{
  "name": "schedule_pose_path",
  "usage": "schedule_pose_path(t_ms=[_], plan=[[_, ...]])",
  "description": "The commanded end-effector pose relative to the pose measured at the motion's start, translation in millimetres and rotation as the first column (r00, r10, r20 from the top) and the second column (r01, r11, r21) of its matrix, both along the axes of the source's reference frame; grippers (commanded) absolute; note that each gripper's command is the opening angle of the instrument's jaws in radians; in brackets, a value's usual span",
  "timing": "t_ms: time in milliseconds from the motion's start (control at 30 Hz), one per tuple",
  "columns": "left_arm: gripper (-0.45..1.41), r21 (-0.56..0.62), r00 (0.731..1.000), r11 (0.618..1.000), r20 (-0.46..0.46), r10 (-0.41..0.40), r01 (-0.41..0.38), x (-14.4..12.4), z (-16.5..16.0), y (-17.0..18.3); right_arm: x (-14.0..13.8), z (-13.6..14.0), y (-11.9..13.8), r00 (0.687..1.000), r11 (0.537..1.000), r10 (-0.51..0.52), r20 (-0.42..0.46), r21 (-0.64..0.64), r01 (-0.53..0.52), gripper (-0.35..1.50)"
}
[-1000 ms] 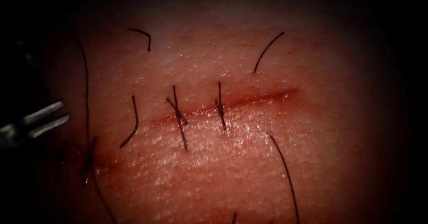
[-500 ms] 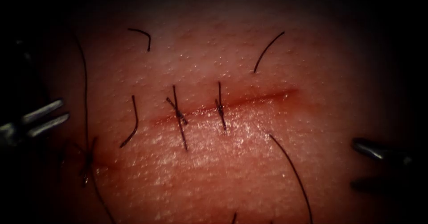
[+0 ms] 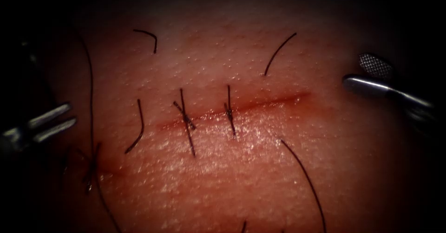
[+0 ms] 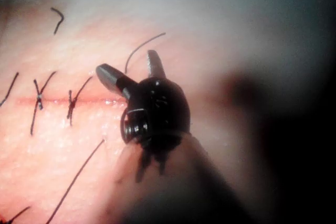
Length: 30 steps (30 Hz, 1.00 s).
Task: Wound Closure
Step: Pull tail with right hand to slightly lengthen
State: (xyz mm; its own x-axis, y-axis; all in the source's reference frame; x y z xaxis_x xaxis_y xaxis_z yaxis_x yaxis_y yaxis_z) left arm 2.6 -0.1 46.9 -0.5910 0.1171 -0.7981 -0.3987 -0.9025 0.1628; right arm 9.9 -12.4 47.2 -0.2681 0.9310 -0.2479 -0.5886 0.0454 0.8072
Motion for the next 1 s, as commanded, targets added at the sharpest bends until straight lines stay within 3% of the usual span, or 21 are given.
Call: schedule_pose_path(t_ms=[33, 200, 533, 1000], plan=[[-0.45, -0.002, 1.0, 1.0, 0.001, 0.0, 0.0, -0.5, 0.5, 0.3, 1.4, 1.7, 2.3, 0.991, 0.991, 0.091, -0.103, 0.107, -0.08, 1.47], [-0.45, -0.003, 1.0, 1.0, 0.0, 0.0, 0.0, -0.5, 0.5, 0.3, 2.2, 4.5, 3.9, 0.972, 0.965, 0.164, -0.171, 0.23, -0.123, 1.47], [-0.45, -0.003, 1.0, 1.0, 0.0, 0.0, 0.0, -0.5, 0.5, 0.2, 4.0, 10.5, 3.1, 0.981, 0.965, 0.148, -0.127, 0.237, -0.115, 1.47], [-0.45, -0.003, 1.0, 1.0, 0.0, 0.002, -0.002, -0.3, 0.3, 0.1, 8.6, 12.4, 3.9, 0.984, 0.962, 0.142, -0.111, 0.251, -0.111, 1.47]])
